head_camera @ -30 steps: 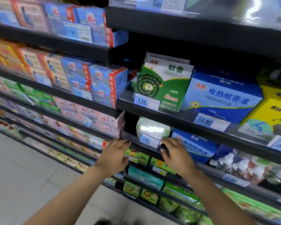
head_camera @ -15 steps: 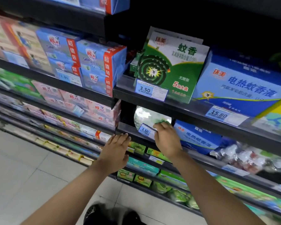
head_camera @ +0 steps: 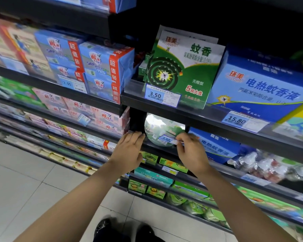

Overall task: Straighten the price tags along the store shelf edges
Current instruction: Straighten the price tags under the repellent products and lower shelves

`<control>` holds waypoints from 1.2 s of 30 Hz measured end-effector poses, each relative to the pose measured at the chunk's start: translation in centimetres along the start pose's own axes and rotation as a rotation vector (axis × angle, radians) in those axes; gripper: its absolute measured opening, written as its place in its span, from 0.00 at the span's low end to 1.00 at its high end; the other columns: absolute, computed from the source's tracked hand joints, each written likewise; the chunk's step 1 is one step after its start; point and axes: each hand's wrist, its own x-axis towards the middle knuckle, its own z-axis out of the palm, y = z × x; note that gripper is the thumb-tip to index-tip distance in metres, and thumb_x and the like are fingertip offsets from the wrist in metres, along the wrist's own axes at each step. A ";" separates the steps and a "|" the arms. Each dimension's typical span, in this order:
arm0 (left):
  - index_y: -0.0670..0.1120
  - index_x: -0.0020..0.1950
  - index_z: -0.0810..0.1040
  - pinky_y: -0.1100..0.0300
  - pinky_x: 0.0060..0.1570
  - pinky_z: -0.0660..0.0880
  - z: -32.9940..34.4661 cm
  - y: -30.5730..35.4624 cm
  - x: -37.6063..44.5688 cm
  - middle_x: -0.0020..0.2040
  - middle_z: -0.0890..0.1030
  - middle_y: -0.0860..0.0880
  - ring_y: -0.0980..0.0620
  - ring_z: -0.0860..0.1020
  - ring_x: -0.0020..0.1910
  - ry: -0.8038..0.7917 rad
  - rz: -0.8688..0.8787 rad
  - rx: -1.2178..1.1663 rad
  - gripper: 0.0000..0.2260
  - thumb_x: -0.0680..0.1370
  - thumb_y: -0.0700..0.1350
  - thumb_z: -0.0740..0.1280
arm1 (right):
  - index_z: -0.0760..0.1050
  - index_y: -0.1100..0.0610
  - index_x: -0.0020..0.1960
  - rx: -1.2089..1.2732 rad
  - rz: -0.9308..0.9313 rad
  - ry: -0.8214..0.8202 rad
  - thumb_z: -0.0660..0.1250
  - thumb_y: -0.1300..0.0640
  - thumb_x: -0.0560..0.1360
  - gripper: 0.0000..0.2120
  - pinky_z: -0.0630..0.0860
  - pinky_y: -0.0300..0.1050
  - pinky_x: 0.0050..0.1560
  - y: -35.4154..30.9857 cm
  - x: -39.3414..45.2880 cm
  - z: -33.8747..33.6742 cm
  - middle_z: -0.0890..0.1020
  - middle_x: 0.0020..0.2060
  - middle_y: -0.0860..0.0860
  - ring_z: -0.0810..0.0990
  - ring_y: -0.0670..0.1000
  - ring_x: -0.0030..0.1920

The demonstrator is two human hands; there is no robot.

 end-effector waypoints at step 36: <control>0.40 0.63 0.74 0.46 0.57 0.74 0.0 -2.5 1.0 0.55 0.75 0.43 0.43 0.73 0.54 -0.052 0.179 0.047 0.26 0.68 0.49 0.71 | 0.77 0.60 0.49 -0.041 0.175 0.111 0.66 0.64 0.74 0.04 0.75 0.49 0.40 -2.2 -2.5 -0.2 0.80 0.40 0.56 0.77 0.58 0.43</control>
